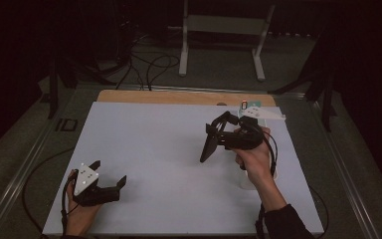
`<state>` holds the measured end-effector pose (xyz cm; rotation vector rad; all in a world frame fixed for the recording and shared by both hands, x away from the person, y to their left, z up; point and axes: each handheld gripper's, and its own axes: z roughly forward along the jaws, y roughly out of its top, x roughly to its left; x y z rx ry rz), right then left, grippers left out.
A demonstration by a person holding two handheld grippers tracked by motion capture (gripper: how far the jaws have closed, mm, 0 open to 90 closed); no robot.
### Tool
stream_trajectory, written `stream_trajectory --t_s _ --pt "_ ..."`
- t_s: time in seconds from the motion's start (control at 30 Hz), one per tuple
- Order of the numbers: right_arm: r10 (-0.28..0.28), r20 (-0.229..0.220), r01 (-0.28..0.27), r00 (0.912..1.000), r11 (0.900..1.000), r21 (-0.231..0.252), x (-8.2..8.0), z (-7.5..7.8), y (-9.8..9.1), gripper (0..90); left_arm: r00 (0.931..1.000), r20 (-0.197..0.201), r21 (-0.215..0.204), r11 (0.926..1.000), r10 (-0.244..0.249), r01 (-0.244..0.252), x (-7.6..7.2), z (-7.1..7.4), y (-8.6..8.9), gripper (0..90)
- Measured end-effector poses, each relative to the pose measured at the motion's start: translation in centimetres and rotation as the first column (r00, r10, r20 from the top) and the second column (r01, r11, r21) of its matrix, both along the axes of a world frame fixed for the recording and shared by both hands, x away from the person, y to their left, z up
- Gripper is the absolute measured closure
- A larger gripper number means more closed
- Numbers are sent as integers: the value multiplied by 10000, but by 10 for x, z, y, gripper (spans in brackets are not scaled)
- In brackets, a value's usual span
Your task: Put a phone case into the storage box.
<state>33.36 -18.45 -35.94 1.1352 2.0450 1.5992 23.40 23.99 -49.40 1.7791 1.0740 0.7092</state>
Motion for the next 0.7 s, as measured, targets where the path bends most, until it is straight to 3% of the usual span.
stream_trajectory --t_s 0.7 --pt "-621 367 633 9974 9975 -315 24 17 -8 142 9999 34 -93 9999 144 -143 0 1 1 0"
